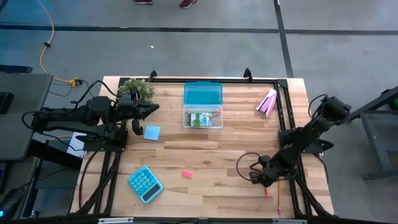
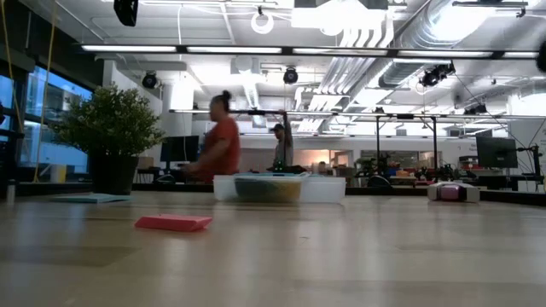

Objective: Pack school essentials
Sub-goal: Put the orange pen into the supply box

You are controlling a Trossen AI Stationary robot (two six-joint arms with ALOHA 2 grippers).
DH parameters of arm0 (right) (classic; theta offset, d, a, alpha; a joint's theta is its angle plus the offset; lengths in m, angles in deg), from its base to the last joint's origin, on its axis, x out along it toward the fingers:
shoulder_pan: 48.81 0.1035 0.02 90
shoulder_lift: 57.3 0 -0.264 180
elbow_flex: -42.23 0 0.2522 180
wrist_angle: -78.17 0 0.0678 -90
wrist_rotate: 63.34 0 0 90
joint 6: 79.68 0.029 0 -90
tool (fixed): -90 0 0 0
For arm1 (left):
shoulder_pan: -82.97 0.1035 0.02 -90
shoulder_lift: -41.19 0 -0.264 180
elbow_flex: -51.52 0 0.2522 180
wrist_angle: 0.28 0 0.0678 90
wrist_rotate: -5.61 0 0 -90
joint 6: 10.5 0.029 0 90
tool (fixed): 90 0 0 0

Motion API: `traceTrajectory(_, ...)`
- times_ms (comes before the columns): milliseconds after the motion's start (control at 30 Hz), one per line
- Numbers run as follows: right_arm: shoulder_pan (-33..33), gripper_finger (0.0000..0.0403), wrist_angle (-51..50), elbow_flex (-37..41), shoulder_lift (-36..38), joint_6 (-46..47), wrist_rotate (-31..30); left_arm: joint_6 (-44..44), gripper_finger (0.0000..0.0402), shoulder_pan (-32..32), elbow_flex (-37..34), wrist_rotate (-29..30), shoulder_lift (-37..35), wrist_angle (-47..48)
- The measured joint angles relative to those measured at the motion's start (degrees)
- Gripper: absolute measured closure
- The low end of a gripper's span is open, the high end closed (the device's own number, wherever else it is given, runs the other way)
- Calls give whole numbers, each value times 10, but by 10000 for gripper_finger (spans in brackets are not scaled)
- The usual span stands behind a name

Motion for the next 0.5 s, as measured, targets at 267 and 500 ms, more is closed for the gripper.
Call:
traceTrajectory(267, -70, 397, 93, -1, 140, -353, -164, -10, 401, 0, 0, 0, 0, 0)
traceTrajectory(500, -239, 398, 287, -1, 151, -780, -186, -67, 401, 0, 0, -6, 0, 5)
